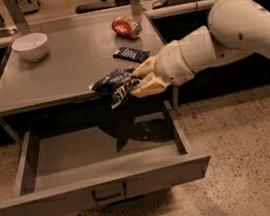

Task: Place blue chip bag into top drawer

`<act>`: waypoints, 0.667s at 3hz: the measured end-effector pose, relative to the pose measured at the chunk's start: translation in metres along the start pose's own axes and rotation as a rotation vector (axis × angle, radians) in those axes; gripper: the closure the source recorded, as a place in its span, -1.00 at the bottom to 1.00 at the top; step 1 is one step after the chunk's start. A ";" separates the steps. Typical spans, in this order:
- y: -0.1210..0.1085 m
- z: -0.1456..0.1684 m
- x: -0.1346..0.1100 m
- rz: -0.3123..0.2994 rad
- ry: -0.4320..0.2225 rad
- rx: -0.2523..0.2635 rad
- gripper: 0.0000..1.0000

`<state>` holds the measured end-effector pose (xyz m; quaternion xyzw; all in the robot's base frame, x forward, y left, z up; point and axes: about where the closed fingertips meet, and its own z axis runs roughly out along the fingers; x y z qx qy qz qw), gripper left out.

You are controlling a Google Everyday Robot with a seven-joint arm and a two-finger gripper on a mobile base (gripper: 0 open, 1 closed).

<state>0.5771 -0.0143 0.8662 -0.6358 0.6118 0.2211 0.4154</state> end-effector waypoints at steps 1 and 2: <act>0.020 -0.007 0.029 0.049 0.026 -0.009 1.00; 0.020 -0.006 0.029 0.049 0.024 -0.010 1.00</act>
Offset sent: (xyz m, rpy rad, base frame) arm -0.0119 -0.0212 -0.0261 -0.0037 0.0494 -0.0342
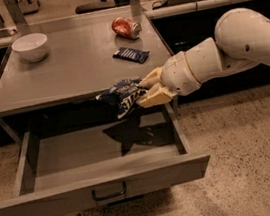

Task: Place blue chip bag into top drawer

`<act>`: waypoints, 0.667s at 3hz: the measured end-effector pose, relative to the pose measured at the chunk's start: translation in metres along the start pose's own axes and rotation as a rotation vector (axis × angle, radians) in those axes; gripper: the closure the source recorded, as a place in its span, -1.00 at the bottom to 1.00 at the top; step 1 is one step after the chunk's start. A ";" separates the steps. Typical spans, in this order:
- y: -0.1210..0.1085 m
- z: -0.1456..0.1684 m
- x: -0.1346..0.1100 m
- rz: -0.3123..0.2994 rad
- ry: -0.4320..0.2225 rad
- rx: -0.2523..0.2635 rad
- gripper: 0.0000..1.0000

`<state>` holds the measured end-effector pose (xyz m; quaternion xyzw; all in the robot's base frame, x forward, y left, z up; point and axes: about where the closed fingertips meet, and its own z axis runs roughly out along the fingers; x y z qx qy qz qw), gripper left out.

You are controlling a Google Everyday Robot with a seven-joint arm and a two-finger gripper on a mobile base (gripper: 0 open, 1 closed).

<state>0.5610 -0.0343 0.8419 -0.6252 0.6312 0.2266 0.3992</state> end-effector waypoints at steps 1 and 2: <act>0.016 0.027 0.026 0.056 0.004 -0.040 1.00; 0.045 0.065 0.059 0.130 0.008 -0.100 1.00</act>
Offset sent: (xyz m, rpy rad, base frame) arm -0.0441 0.0317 -0.1592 0.0157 0.2829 0.0031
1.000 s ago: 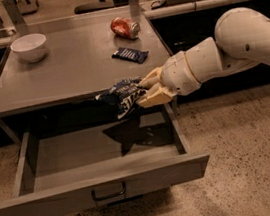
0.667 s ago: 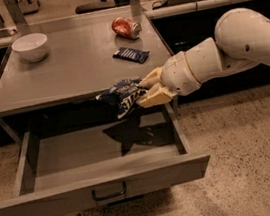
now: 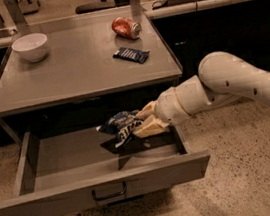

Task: Place blue chip bag into top drawer

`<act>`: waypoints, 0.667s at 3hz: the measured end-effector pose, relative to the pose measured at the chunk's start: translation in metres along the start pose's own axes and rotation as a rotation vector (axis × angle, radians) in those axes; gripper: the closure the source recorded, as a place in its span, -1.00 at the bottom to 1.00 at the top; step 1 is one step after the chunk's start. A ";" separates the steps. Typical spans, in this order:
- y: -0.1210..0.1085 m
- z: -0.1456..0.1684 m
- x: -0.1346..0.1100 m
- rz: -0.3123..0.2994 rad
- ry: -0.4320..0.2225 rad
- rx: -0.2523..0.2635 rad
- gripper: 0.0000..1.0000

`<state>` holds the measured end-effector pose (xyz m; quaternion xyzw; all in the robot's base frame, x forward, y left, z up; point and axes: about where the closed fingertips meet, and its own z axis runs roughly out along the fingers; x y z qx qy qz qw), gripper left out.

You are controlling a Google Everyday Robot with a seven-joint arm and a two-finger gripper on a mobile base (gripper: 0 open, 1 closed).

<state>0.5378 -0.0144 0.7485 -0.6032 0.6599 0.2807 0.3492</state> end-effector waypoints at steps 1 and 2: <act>0.015 0.034 0.025 0.044 0.016 -0.047 1.00; 0.019 0.059 0.036 0.051 0.042 -0.064 1.00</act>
Offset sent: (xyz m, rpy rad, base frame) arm -0.0126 0.0412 -0.0917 -0.0628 0.1022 0.0205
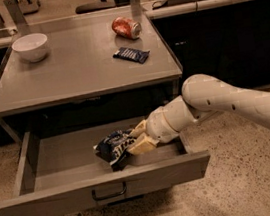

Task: Place blue chip bag into top drawer

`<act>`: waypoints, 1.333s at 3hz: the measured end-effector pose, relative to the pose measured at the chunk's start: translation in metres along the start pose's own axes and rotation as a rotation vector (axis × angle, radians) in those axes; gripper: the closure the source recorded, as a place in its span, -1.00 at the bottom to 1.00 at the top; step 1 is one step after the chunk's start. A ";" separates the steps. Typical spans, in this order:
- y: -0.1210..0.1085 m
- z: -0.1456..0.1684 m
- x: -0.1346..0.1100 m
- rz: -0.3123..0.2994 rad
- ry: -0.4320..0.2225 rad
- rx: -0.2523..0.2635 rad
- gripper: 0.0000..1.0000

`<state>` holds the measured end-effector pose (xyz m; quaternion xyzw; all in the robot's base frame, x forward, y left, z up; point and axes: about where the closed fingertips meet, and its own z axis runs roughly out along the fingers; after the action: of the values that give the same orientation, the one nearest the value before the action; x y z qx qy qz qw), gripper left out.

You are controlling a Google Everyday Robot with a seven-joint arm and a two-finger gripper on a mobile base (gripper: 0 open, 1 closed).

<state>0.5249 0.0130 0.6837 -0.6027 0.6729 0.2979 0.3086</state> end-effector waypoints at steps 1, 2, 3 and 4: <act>-0.001 0.014 0.004 0.003 0.022 0.004 1.00; -0.001 0.014 0.004 0.002 0.021 0.004 0.61; -0.001 0.014 0.004 0.002 0.021 0.004 0.15; -0.001 0.014 0.004 0.002 0.021 0.004 -0.32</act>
Offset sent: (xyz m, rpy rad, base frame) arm 0.0016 0.0075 -0.0109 -0.0200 0.0017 -0.0037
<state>0.5267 0.0215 0.6719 -0.6045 0.6775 0.2905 0.3021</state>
